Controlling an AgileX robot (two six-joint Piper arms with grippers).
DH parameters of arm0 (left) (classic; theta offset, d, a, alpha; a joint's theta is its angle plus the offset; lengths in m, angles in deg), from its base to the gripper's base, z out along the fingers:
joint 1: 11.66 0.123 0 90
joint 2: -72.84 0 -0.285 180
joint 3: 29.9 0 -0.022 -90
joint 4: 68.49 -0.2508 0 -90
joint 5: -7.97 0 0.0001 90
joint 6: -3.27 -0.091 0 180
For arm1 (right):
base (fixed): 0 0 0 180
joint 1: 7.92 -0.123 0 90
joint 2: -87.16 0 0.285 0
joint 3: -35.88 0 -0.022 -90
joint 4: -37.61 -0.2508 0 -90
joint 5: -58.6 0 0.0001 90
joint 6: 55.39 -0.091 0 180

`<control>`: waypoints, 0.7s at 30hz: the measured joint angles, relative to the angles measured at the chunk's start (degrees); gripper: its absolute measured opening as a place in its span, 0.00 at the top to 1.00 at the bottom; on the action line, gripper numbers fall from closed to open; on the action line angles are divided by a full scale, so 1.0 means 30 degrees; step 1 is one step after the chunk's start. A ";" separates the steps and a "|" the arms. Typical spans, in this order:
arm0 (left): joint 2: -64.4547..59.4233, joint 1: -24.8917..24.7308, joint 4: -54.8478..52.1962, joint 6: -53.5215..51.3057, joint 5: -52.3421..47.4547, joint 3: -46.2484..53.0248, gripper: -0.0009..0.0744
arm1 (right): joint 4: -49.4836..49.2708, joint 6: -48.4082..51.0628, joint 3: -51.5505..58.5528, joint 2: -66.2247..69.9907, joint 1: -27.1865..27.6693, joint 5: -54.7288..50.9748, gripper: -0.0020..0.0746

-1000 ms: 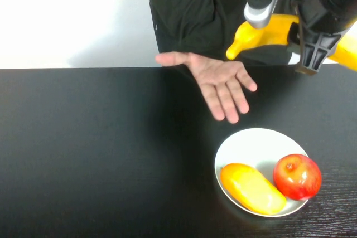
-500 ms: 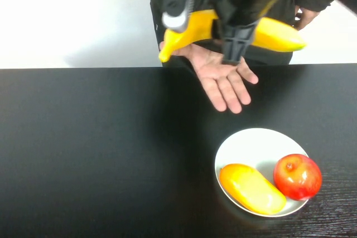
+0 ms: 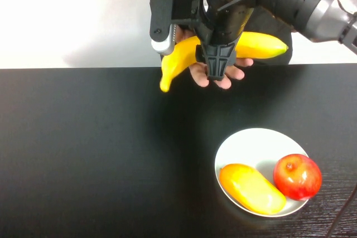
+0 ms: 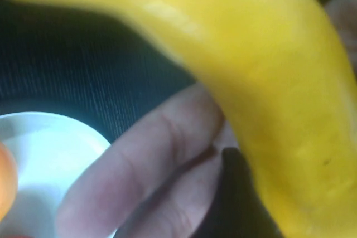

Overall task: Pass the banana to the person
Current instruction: Hand the grabbed banana to the person

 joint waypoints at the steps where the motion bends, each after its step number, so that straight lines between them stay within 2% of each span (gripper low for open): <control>1: 0.0000 0.0000 0.0000 0.0000 0.0000 0.0000 0.99 | 0.0000 0.0000 0.0000 0.0000 0.0000 0.0000 0.46; 7: 0.0000 0.0000 0.0000 0.0000 0.0000 0.0000 0.99 | -0.0226 -0.0298 0.0000 -0.0080 0.0000 0.0000 0.44; 8: 0.0000 0.0000 0.0000 0.0000 0.0000 0.0000 0.99 | 0.0272 -0.1832 -0.0701 -0.1907 0.0003 -0.0842 0.43; 11: 0.0000 0.0000 0.0000 0.0000 0.0000 0.0000 0.99 | 0.0314 -0.4415 -0.0665 -0.2912 0.0003 -0.0842 0.44; 14: 0.0000 0.0000 0.0000 0.0000 0.0000 0.0000 0.99 | -0.0002 -0.7026 -0.0390 -0.4324 0.0003 -0.0842 0.54; 15: 0.0000 0.0000 0.0000 0.0000 0.0000 0.0000 0.99 | -0.0290 -0.5525 0.0053 -0.4997 0.0003 0.0000 0.49; 16: 0.0000 0.0000 0.0000 0.0000 0.0000 0.0000 0.99 | -0.0367 -0.6365 0.0249 -0.2887 0.0000 0.0000 0.53; 17: 0.0000 0.0000 0.0000 0.0000 0.0000 0.0000 0.99 | -0.0451 -0.6988 0.0525 -0.3615 0.0000 0.0035 0.58; 21: 0.0000 0.0000 0.0000 0.0000 0.0000 0.0000 0.99 | -0.1631 -0.9487 0.3029 -0.6967 0.0000 0.0035 0.86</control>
